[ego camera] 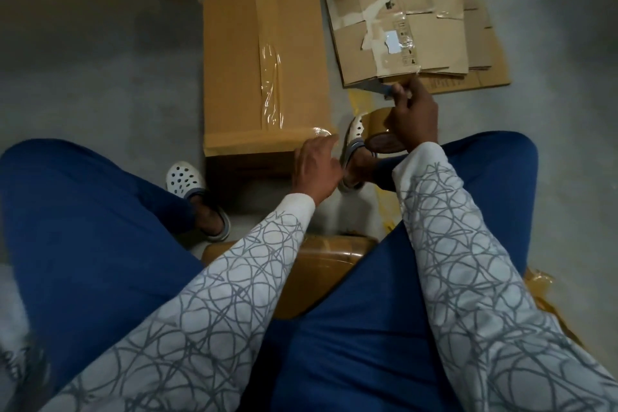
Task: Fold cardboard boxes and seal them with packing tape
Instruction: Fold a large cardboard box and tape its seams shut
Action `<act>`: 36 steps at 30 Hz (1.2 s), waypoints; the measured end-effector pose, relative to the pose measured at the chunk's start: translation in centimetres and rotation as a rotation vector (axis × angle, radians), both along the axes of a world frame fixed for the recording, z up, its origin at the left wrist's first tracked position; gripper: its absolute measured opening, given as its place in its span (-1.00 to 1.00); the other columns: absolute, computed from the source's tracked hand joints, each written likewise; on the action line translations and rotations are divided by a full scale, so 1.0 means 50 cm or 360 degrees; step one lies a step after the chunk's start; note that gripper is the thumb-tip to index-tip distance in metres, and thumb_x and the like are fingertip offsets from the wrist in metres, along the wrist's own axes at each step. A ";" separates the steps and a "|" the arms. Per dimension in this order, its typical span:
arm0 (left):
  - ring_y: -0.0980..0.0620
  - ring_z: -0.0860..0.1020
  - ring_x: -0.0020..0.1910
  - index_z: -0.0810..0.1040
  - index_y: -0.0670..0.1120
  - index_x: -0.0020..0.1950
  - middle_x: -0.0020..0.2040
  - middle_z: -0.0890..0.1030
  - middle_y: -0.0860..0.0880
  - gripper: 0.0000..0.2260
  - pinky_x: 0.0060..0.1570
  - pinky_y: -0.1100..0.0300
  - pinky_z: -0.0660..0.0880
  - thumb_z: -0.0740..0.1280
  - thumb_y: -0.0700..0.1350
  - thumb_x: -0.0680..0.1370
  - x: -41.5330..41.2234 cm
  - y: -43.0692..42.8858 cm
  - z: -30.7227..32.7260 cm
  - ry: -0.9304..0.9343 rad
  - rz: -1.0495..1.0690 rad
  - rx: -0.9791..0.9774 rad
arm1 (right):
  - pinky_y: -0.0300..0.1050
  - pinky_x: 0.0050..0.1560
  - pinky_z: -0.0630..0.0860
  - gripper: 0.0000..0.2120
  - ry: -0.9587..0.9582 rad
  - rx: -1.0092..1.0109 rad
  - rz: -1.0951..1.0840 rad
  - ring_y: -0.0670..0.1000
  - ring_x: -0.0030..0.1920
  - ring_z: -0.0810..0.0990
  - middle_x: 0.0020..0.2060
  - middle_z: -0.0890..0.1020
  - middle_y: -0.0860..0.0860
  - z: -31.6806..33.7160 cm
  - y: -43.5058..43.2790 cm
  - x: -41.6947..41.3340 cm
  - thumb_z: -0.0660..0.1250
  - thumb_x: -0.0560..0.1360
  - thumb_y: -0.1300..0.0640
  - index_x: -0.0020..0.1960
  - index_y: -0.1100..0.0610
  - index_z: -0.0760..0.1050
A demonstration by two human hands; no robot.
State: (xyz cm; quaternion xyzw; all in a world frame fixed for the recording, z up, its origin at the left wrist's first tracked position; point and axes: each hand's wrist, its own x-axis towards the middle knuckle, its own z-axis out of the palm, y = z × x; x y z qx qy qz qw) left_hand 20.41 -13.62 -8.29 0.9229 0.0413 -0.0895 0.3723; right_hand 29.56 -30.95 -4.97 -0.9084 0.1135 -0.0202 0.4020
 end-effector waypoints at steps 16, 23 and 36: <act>0.03 0.61 -0.23 0.67 -0.13 -0.12 -0.19 0.69 -0.05 -0.95 -0.22 0.23 0.57 0.51 -0.23 0.51 -0.070 -0.003 0.130 0.0440 0.1227 -0.1692 | -0.05 -0.20 0.38 -0.76 -0.0271 0.0052 0.0132 0.27 -0.08 0.61 -0.07 0.68 0.21 0.083 0.107 -0.143 0.22 0.68 0.05 0.13 0.21 0.54; 0.10 0.53 -0.21 0.64 -0.11 0.02 -0.14 0.62 -0.04 -0.91 -0.29 0.27 0.46 0.34 -0.16 0.64 -0.133 0.066 0.150 0.0499 0.1085 -0.1252 | -0.06 -0.22 0.49 -0.82 -0.0273 -0.0033 0.0390 0.18 -0.19 0.63 -0.14 0.68 0.13 0.079 0.172 -0.201 0.22 0.66 0.02 0.08 0.09 0.52; 0.08 0.41 -0.27 0.58 -0.13 -0.07 -0.27 0.48 -0.04 -0.86 -0.26 0.21 0.40 0.29 -0.21 0.66 -0.171 0.082 0.162 0.0579 0.1166 -0.1433 | -0.09 -0.30 0.45 -0.89 -0.0342 -0.0384 0.0490 0.17 -0.29 0.54 -0.29 0.55 0.08 0.048 0.195 -0.239 0.23 0.64 0.00 0.14 -0.05 0.48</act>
